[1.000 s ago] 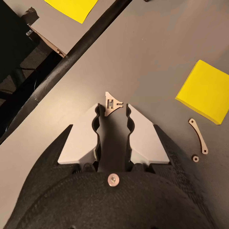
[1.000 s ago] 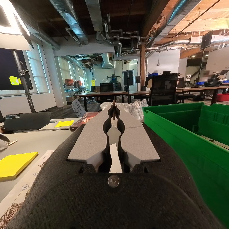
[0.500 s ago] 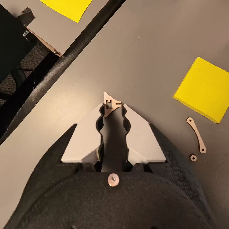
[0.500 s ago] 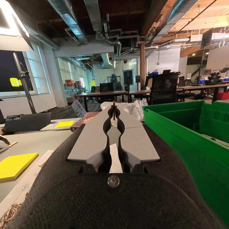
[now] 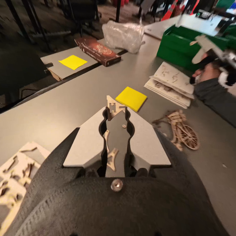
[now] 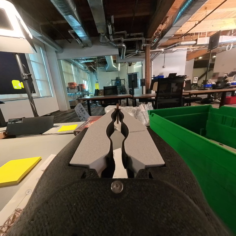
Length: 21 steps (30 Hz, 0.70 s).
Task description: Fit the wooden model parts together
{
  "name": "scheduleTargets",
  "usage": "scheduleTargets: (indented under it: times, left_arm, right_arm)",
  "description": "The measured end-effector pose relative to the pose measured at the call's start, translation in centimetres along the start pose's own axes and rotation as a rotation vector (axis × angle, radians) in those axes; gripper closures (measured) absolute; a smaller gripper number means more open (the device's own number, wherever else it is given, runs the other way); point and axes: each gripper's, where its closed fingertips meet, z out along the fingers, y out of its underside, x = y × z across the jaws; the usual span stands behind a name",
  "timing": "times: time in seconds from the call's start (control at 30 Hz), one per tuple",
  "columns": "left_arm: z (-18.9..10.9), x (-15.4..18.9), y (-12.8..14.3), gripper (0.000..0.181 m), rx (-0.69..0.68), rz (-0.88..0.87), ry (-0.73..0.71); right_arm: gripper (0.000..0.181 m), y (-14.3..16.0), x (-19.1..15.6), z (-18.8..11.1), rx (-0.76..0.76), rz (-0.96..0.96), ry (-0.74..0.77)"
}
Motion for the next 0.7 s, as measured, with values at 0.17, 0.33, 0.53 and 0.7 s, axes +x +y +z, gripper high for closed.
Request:
scheduleTargets:
  times: [0.17,0.33,0.53,0.7]
  left_arm:
    - [-6.8,4.8,3.8,0.156,-0.015,-0.058,-0.012]
    - [-8.6,8.8,10.1,0.156,-0.208,-0.068,0.088]
    - [-7.6,10.0,13.4,0.156,-0.356,0.009,0.117]
    - [-6.6,7.8,16.4,0.155,-0.495,0.142,0.014]
  right_arm:
    - [0.181,0.1,-0.9,0.0,-0.008,-0.026,-0.023]
    - [0.181,-0.1,-2.4,-0.8,0.000,-0.123,-0.036]
    - [0.181,-0.2,-6.1,-2.4,-0.021,-0.309,-0.131]
    - [0.181,0.2,-9.8,-5.3,-0.063,-0.463,-0.231]
